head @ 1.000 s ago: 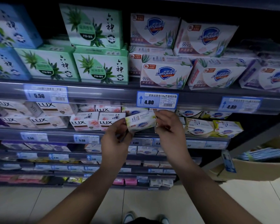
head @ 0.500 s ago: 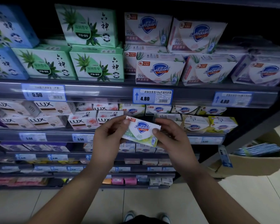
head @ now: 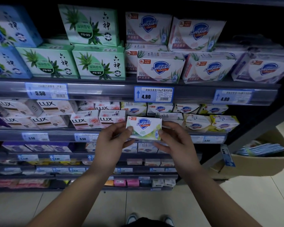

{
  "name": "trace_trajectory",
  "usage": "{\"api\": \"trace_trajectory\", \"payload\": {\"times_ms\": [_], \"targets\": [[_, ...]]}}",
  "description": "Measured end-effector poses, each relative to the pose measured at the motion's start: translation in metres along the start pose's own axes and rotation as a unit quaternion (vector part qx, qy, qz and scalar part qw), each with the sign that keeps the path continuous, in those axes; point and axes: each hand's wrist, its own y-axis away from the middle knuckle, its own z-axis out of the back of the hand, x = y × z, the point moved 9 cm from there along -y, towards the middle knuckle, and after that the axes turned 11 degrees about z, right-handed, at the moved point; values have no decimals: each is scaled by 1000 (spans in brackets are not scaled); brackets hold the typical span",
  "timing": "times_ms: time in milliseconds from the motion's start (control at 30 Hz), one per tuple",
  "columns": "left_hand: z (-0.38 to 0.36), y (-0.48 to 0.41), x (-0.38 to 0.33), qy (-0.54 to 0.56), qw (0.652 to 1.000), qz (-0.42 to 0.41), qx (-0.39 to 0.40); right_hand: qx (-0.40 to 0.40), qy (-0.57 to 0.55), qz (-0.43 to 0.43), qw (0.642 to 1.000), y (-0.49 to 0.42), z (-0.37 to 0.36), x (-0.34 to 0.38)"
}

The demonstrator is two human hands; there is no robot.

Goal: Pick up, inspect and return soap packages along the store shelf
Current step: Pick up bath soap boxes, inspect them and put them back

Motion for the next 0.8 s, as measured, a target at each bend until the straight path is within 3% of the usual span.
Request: {"api": "trace_trajectory", "payload": {"times_ms": [200, 433, 800], "targets": [[3, 6, -1, 12, 1000, 9, -10, -69, -21, -43, 996, 5, 2, -1], [2, 11, -8, 0, 1000, -6, -23, -97, -84, -126, 984, 10, -3, -13], [-32, 32, -33, -107, 979, -139, 101, -58, -128, -199, 970, 14, -7, -34]]}}
